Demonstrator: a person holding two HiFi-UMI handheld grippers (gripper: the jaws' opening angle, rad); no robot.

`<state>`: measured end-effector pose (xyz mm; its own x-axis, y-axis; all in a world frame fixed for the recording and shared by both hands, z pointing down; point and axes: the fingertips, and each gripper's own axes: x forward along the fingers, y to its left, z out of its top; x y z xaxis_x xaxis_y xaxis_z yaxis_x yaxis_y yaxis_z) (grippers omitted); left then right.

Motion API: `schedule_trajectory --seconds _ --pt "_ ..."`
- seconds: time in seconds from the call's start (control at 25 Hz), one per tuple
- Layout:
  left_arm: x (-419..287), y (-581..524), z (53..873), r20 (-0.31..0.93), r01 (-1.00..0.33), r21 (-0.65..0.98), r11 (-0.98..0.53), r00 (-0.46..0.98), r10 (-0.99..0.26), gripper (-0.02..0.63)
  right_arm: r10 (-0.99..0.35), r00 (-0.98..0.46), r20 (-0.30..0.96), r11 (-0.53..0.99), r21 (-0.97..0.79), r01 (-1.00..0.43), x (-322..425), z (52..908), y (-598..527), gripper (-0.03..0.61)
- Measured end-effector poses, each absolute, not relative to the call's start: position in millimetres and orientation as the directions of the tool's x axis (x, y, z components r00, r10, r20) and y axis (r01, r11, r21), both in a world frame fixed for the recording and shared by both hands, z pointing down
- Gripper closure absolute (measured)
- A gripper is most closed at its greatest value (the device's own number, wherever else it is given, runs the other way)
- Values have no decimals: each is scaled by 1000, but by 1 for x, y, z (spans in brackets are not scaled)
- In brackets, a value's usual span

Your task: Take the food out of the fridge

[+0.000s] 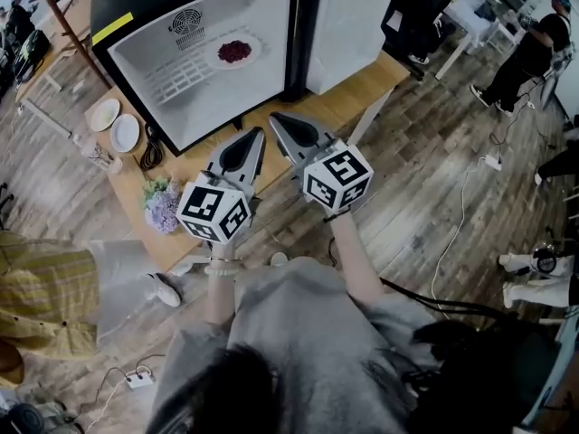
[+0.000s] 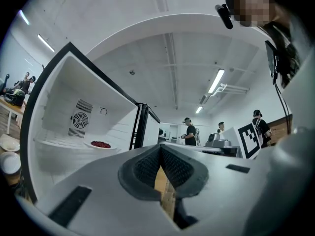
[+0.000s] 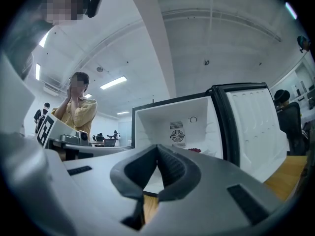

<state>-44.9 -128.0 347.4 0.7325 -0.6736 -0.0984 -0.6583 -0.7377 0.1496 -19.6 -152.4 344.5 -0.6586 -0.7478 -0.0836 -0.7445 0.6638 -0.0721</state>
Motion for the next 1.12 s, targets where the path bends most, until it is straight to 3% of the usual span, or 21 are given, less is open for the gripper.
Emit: schedule_trajectory --seconds 0.72,1.12 --pt "-58 -199 364 -49 -747 188 -638 641 -766 606 -680 -732 -39 731 -114 -673 -23 362 -231 569" --pt "-53 -248 374 -29 -803 212 -557 564 -825 606 -618 -786 -24 769 -224 -598 -15 372 -283 569"
